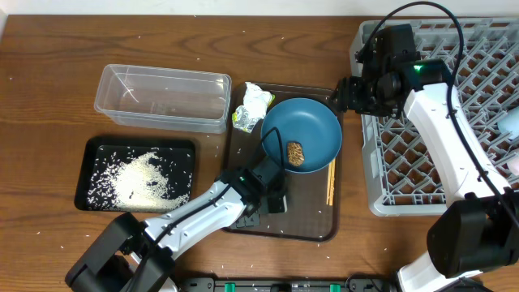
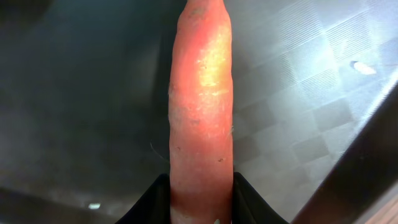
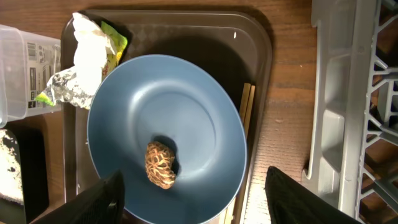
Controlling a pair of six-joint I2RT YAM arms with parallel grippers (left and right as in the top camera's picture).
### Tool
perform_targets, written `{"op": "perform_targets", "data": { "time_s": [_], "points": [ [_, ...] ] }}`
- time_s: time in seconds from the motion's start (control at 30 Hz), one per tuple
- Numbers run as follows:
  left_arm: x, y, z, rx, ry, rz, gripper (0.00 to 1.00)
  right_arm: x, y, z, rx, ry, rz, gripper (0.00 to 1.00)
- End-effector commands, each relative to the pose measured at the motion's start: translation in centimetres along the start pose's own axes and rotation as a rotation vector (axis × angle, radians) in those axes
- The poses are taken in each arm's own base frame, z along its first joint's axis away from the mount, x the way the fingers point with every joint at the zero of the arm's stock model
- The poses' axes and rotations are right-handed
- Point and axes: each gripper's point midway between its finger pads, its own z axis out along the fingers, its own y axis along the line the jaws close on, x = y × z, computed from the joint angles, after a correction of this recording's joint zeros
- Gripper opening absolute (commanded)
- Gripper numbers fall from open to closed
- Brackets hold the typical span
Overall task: Sort waste into correct bins and load items into the dishwasher rack
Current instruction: 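Grasp the carrot with the left gripper, then carry the carrot with the left gripper and drop it on the black tray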
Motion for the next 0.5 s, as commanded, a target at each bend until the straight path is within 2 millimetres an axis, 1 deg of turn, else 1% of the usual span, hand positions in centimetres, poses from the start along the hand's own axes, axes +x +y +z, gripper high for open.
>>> {"op": "perform_targets", "data": {
  "time_s": [0.0, 0.2, 0.3, 0.4, 0.47],
  "points": [
    [-0.3, 1.9, -1.3, -0.070, 0.005, -0.088, 0.27, -0.2, 0.5, -1.1, -0.014, -0.023, 0.005, 0.66],
    [-0.7, 2.6, -3.9, -0.090, -0.031, -0.177, 0.27, -0.2, 0.5, -1.1, -0.015, -0.024, 0.006, 0.66],
    [-0.7, 2.8, -5.4, -0.104, -0.056, -0.216, 0.25, -0.2, 0.5, -1.1, -0.015, -0.023, 0.006, 0.66],
    [0.0, 3.3, -6.7, -0.123, -0.084, -0.265, 0.23, -0.2, 0.5, -1.1, -0.016, -0.023, 0.006, 0.66],
    [0.9, 4.1, -7.6, -0.138, -0.101, -0.339, 0.23, -0.2, 0.6, -1.1, -0.022, -0.021, 0.006, 0.66]
  ]
}}
